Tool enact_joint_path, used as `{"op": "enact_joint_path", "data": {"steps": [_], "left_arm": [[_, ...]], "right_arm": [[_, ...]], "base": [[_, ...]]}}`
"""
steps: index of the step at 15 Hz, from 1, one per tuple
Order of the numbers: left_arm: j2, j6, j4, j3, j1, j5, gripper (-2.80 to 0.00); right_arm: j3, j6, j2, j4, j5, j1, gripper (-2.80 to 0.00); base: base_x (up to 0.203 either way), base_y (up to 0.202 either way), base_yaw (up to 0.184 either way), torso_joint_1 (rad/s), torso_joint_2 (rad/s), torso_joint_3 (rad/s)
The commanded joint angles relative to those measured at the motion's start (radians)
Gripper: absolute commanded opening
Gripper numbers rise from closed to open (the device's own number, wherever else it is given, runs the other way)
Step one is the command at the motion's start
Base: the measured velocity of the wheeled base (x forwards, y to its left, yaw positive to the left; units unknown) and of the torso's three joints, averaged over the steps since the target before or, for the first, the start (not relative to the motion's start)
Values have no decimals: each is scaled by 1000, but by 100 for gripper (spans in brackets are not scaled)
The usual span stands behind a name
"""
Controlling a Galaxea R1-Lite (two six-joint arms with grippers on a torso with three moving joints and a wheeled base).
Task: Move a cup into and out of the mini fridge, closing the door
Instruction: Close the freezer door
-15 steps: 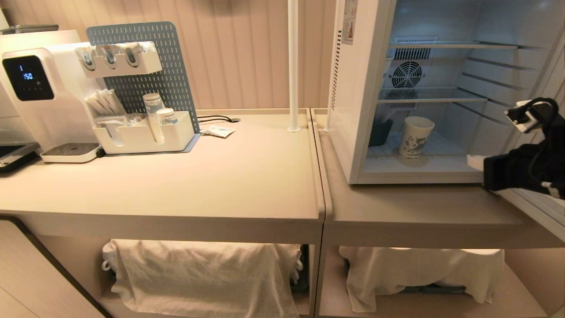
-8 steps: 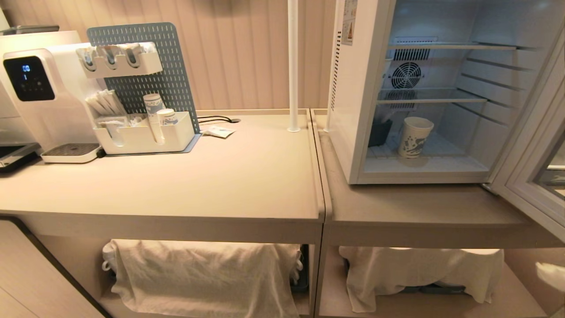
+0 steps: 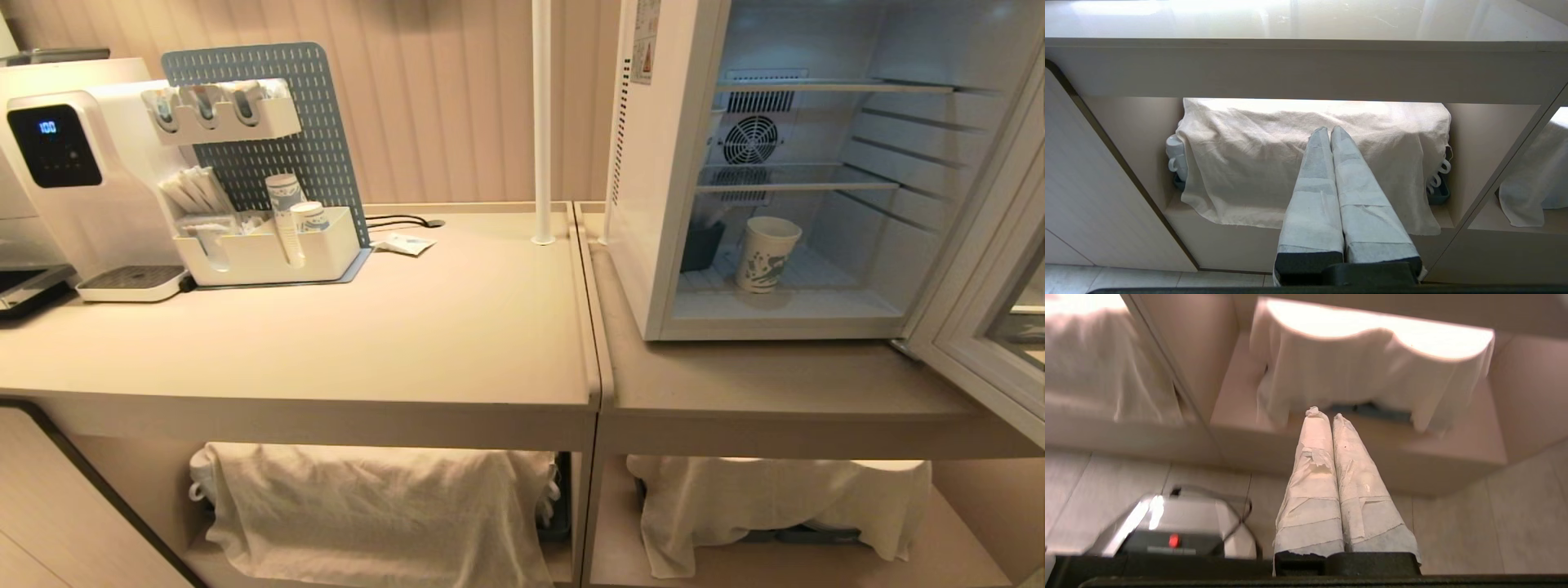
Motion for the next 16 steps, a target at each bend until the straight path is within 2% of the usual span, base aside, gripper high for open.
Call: {"op": "enact_joint_path", "data": {"steps": [1,2,3,5,8,10,16], "left_arm": [[0,-1,0,0,0,0,-280],[0,-1,0,0,0,0,-280],[0,-1,0,0,1,0,-280],[0,-1,0,0,0,0,-280],[0,-1,0,0,0,0,-280],[0,-1,0,0,1,0,-280],[0,-1,0,0,-1,-1,-280]], "right_arm": [[63,-14,-113,-164,-12,11,-280],[108,-22,-122,-255,-7,12,-280],[119,-22,-150,-273,2,12,-280],[158,35,-203,-309,-6,13,-280],[158,53,-206,-309,-11,16,-280],[156,92,-204,-306,-15,16,-280],[156,60,-204,-306,-12,16,-280]], "base": [[0,0,0,0,0,0],[0,0,0,0,0,0],[0,0,0,0,0,0],[0,0,0,0,0,0],[0,0,0,0,0,0],[0,0,0,0,0,0],[0,0,0,0,0,0]]}}
